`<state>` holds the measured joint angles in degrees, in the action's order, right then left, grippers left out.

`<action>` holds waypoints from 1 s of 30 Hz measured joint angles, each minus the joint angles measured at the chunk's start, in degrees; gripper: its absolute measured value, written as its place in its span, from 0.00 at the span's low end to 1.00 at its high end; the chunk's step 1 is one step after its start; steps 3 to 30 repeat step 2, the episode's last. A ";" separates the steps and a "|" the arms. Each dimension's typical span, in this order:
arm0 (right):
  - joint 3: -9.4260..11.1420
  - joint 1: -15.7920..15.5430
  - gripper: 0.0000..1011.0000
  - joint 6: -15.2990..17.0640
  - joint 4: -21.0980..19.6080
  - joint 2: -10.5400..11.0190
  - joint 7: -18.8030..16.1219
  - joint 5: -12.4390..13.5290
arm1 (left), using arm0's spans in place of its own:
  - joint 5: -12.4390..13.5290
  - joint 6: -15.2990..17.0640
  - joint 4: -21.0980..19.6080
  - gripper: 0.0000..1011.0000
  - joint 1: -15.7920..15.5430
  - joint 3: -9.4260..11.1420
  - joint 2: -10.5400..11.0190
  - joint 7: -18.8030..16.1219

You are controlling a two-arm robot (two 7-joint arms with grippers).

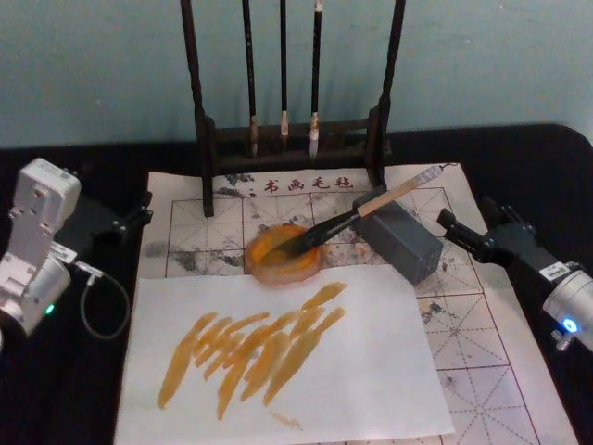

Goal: Pick up the brush from the inkstone, write on the paper, then place the brush back to its original position.

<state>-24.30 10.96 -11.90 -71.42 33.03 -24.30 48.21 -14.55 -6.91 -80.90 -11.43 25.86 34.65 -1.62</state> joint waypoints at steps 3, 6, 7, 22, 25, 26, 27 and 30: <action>0.00 0.00 0.99 0.00 0.00 0.00 0.00 0.00 | 0.00 0.00 0.00 0.99 0.00 0.00 0.00 0.00; 0.00 0.00 0.99 0.00 0.00 0.00 0.00 0.00 | 0.00 0.00 0.00 0.99 0.00 0.00 0.00 0.00; 0.00 0.00 0.99 0.00 0.00 0.00 0.00 0.00 | 0.00 0.00 0.00 0.99 0.00 0.00 0.00 0.00; 0.00 0.00 0.99 0.00 0.00 0.00 0.00 0.00 | 0.00 0.00 0.00 0.99 0.00 0.00 0.00 0.00; 0.00 0.00 0.99 0.00 0.00 0.00 0.00 0.00 | 0.00 0.00 0.00 0.99 0.00 0.00 0.00 0.00; 0.00 0.00 0.99 0.00 0.00 0.00 0.00 0.00 | 0.00 0.00 0.00 0.99 0.00 0.00 0.00 0.00; 0.00 0.00 0.99 0.00 0.00 0.00 0.00 0.00 | 0.00 0.00 0.00 0.99 0.00 0.00 0.00 0.00; 0.00 0.00 0.99 0.00 0.00 0.00 0.00 0.00 | 0.00 0.00 0.00 0.99 0.00 0.00 0.00 0.00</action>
